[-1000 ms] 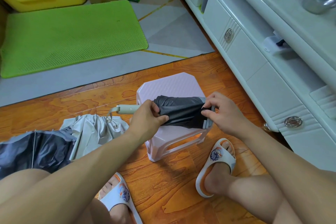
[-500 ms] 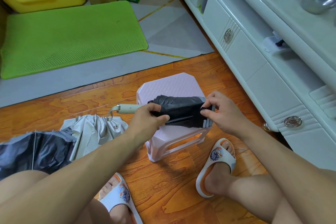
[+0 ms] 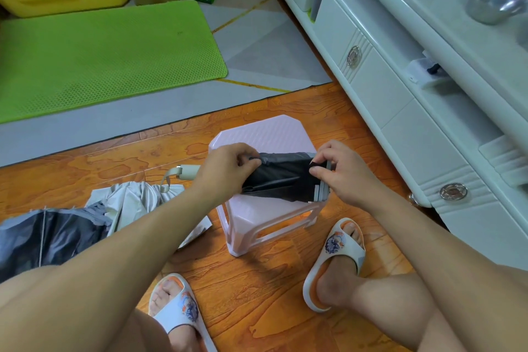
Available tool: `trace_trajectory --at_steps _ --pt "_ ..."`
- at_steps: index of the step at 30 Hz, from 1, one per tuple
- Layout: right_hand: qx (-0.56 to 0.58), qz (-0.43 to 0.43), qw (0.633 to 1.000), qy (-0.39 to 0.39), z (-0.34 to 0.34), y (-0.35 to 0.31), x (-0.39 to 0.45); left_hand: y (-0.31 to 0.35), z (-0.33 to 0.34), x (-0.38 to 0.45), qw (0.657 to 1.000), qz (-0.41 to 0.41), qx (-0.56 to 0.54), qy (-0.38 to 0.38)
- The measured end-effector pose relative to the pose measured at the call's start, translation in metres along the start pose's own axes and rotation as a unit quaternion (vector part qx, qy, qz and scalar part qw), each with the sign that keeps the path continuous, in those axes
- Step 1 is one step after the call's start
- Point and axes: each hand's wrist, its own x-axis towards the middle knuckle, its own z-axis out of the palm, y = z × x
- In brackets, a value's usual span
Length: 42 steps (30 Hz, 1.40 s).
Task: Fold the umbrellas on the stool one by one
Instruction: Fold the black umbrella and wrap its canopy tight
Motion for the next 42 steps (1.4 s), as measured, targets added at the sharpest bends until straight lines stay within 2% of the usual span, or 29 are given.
trace_trajectory --at_steps 2,4,7,9,10,13,15,19,22,25,27,29,31,33,36,38,40,42 --pt "-0.01 0.004 1.0 -0.003 0.0 0.001 0.004 -0.001 0.0 0.015 0.995 0.007 0.099 0.03" --pt "-0.019 0.003 1.0 -0.005 0.0 0.002 0.008 -0.001 0.001 0.029 0.992 -0.008 0.122 0.045" --pt "-0.037 -0.04 0.998 -0.012 0.001 -0.001 0.01 -0.004 -0.001 0.042 0.994 -0.014 0.109 0.007" --pt "-0.065 -0.082 0.994 -0.027 0.001 -0.002 0.012 -0.011 -0.011 0.049 0.994 -0.055 0.073 -0.056" --pt "-0.078 -0.099 0.991 -0.035 0.002 -0.002 0.013 -0.016 -0.019 0.05 0.987 -0.071 0.093 -0.106" --pt "-0.115 -0.145 0.981 -0.055 0.002 -0.005 0.014 -0.037 -0.05 0.043 0.925 -0.071 0.245 -0.283" --pt "-0.15 -0.185 0.97 -0.049 0.003 -0.01 0.015 -0.049 -0.061 0.034 0.906 -0.061 0.25 -0.337" --pt "-0.136 -0.235 0.961 -0.043 0.002 -0.035 0.026 -0.065 -0.058 0.03 0.919 0.027 0.3 -0.253" --pt "-0.119 -0.139 0.98 -0.082 0.003 -0.032 0.037 -0.064 -0.055 0.025 0.922 0.102 0.327 -0.18" --pt "-0.143 -0.045 0.98 -0.129 0.011 -0.014 0.038 -0.063 -0.051 0.011 0.908 0.208 0.347 -0.111" --pt "-0.123 -0.031 0.984 -0.128 0.019 -0.007 0.034 -0.065 -0.044 -0.001 0.898 0.231 0.366 -0.085" --pt "-0.095 -0.046 0.988 -0.117 0.025 -0.006 0.03 -0.07 -0.033 -0.012 0.89 0.217 0.393 -0.073" --pt "-0.073 -0.064 0.991 -0.094 0.031 -0.006 0.024 -0.076 -0.024 -0.023 0.893 0.186 0.404 -0.07" --pt "-0.058 -0.076 0.994 -0.056 0.038 -0.004 0.018 -0.081 -0.014 -0.03 0.918 0.14 0.362 -0.086" --pt "-0.058 -0.106 0.993 -0.009 0.047 0.005 0.009 -0.07 -0.015 -0.031 0.953 0.021 0.248 -0.174" --pt "-0.055 -0.12 0.991 -0.001 0.05 0.009 0.003 -0.068 -0.02 -0.027 0.943 -0.01 0.23 -0.238" --pt "-0.047 -0.131 0.99 0.001 0.048 0.009 -0.003 -0.068 -0.025 -0.024 0.928 0.017 0.244 -0.283" --pt "-0.046 -0.151 0.987 0.003 0.046 0.005 -0.009 -0.068 -0.029 -0.022 0.914 0.042 0.274 -0.295"
